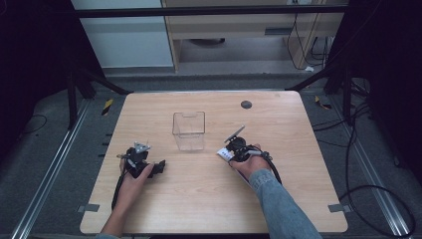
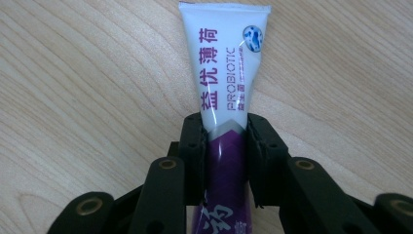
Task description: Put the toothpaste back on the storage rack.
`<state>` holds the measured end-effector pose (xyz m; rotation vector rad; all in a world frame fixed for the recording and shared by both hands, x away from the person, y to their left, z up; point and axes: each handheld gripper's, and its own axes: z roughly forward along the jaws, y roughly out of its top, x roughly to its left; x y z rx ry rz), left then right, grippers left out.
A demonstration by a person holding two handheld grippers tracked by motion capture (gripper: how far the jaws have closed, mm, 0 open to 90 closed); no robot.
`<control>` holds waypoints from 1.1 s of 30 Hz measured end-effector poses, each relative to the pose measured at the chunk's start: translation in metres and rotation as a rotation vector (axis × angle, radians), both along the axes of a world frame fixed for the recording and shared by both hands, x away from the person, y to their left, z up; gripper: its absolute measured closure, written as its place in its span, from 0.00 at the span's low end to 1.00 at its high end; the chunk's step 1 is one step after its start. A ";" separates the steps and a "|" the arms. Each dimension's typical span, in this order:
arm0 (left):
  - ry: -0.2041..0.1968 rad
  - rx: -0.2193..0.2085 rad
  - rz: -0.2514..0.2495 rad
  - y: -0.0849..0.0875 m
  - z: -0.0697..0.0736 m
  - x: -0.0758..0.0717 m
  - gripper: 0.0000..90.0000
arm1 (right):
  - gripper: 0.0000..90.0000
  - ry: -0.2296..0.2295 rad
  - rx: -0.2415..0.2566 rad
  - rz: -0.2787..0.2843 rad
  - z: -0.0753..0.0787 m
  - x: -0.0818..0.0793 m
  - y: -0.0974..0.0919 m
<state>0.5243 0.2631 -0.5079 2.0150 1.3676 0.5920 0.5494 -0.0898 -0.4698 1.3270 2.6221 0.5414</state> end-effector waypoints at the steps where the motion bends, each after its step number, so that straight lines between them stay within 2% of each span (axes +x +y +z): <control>1: 0.000 0.000 0.000 0.000 0.000 0.000 0.00 | 0.80 0.004 0.005 -0.008 0.000 -0.001 0.000; 9: -0.001 -0.001 -0.003 0.000 0.000 0.001 0.00 | 0.85 -0.011 0.004 -0.018 0.002 -0.003 0.000; 13: -0.002 -0.001 -0.003 0.000 0.000 0.002 0.00 | 0.87 -0.032 0.023 -0.025 0.003 -0.006 -0.002; 18: -0.003 -0.003 -0.003 0.000 0.000 0.002 0.00 | 0.88 -0.017 0.066 -0.025 0.006 -0.009 -0.004; 33: -0.002 -0.002 -0.003 0.000 0.000 0.002 0.00 | 0.88 -0.120 0.134 -0.060 0.051 -0.003 -0.023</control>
